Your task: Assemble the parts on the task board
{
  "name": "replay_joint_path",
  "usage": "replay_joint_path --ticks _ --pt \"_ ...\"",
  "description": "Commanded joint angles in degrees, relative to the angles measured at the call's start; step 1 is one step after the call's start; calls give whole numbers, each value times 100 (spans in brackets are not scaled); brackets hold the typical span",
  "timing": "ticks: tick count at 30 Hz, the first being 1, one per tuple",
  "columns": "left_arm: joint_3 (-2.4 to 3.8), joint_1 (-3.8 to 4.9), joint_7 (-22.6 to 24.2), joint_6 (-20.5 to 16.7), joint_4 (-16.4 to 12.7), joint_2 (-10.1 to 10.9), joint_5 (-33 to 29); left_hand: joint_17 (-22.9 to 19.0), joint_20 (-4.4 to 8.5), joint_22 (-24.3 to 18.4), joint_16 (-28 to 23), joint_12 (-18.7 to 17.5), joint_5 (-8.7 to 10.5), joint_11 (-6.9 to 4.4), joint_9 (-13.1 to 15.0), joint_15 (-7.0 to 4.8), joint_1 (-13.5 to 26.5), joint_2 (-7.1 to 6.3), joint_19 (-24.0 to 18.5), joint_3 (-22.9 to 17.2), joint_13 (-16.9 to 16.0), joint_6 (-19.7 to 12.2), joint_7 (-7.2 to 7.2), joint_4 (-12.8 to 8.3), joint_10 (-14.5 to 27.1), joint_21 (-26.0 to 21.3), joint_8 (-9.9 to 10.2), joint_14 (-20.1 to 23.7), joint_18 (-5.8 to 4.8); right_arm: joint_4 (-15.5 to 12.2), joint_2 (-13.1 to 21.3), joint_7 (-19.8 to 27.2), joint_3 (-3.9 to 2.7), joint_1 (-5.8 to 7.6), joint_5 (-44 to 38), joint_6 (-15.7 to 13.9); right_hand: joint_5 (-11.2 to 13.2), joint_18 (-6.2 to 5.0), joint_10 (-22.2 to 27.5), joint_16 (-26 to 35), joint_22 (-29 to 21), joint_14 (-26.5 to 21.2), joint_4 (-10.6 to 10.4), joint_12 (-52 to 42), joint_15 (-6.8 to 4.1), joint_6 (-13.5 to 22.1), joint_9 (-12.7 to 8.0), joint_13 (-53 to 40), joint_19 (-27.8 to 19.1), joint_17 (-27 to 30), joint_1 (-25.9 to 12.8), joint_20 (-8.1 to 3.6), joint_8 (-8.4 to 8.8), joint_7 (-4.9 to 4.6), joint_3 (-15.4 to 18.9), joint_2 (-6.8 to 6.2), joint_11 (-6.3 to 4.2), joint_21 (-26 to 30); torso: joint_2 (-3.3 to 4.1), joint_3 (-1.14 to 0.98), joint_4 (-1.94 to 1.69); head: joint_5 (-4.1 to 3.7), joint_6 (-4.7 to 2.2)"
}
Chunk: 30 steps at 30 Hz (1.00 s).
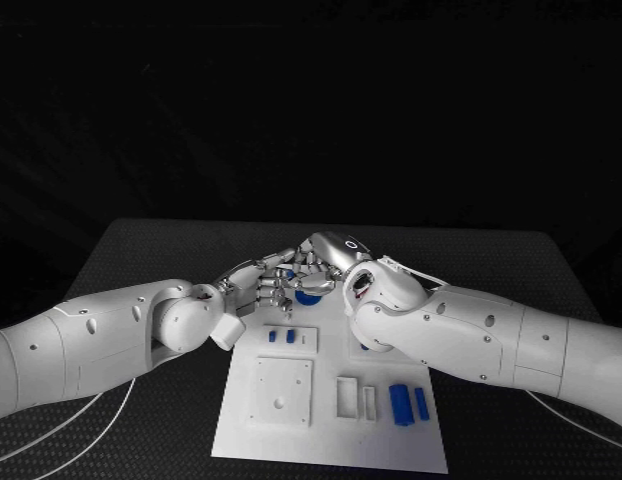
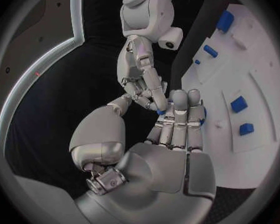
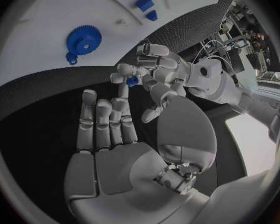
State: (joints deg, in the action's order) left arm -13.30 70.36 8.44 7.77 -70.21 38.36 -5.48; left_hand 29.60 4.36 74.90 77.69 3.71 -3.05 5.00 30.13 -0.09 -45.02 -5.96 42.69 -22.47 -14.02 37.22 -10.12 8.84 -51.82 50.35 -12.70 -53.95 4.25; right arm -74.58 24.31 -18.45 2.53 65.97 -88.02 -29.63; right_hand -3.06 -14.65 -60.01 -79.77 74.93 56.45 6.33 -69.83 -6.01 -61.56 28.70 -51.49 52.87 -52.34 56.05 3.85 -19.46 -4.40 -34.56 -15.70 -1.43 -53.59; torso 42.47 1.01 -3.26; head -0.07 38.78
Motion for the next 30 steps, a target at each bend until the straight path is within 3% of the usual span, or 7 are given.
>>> replay_joint_path --ticks 1,6,11,28,30 --pt "8 5 57 44 -26 -11 -3 -9 122 20 9 10 22 145 -2 16 -60 -4 26 42 9 17 -58 7 119 -30 -26 -43 83 -14 -6 -12 3 -14 -92 56 27 -35 -39 -30 70 16 48 -35 -22 -78 21 -14 -6 -9 122 -50 -36 5 -72 63 -38 -29 0 -2 -1 -5 0" --pt "8 5 53 55 -28 -6 -3 -10 121 21 8 9 22 143 -1 16 -67 1 27 47 22 18 -54 6 115 -32 -28 -43 84 -19 0 5 3 -19 -105 36 27 -35 -67 -49 61 31 128 -41 -45 -154 48 -21 21 -10 455 -81 -76 42 -362 207 -73 -47 1 -1 1 -3 2" --pt "8 5 46 76 -27 -5 -3 -12 120 21 8 10 22 142 -1 15 -75 7 28 52 32 21 -51 4 110 -35 -31 -43 85 -27 -1 4 3 -20 -139 36 27 -35 -80 -58 59 37 215 -40 -54 -187 60 -26 27 -9 664 -80 -89 62 -581 246 -93 -59 -1 0 0 -7 -1" --pt "8 5 39 81 -17 3 0 -19 119 25 5 8 22 141 -1 14 -121 19 30 81 86 28 -45 -21 94 -44 -41 -43 87 -24 8 -45 3 -24 -156 -3 27 -35 -87 -60 50 36 301 -16 -55 -202 77 -31 22 5 810 -50 -82 52 -975 199 -84 -79 1 -5 0 -11 -5" --pt "8 5 37 80 -15 6 0 -19 118 25 5 7 22 142 -1 14 -122 18 31 84 90 27 -46 -21 94 -45 -41 -43 87 -23 9 -14 3 -24 -96 -9 28 -35 -82 -57 48 32 298 -8 -52 -183 76 -30 17 9 784 -43 -71 39 -1012 133 -72 -80 0 -4 0 -11 -6"
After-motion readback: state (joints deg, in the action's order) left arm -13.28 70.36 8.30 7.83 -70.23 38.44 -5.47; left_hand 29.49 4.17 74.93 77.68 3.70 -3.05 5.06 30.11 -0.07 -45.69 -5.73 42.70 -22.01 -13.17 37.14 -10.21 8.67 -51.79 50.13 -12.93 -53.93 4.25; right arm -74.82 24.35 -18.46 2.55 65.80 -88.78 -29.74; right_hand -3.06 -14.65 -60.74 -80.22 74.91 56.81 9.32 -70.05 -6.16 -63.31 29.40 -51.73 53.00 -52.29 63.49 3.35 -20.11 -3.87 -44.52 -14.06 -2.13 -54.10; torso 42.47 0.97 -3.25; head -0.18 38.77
